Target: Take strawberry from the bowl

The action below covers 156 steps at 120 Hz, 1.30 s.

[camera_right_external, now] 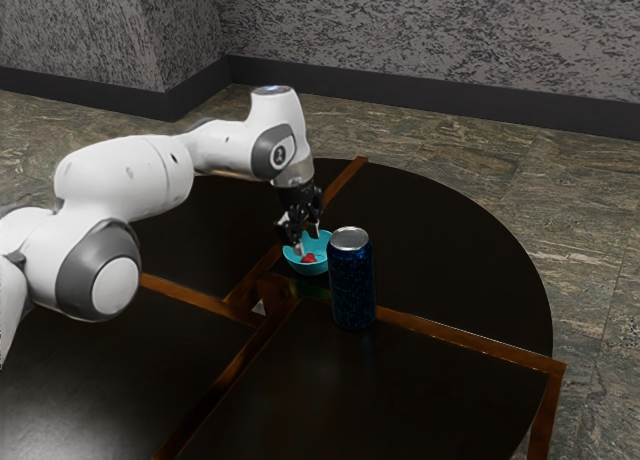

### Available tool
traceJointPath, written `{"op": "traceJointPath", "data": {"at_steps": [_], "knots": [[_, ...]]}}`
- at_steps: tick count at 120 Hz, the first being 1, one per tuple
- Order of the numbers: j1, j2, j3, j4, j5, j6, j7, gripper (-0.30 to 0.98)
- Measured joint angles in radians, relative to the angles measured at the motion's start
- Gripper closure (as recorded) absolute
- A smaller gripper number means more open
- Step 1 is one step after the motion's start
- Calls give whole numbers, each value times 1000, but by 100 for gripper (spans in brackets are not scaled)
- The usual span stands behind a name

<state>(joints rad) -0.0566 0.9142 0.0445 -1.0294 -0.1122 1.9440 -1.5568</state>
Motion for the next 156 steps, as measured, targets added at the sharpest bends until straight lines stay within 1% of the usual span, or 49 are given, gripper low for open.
{"op": "traceJointPath", "data": {"at_steps": [26, 68, 100, 156], "knots": [[-3, 21, 0, 32, 0, 9, -14, 33], [-7, 39, -3, 24, 0, 9, -29, 34], [-2, 71, 1, 65, 0, 13, -34, 36], [-2, 85, 2, 69, 0, 17, -38, 39]]}}
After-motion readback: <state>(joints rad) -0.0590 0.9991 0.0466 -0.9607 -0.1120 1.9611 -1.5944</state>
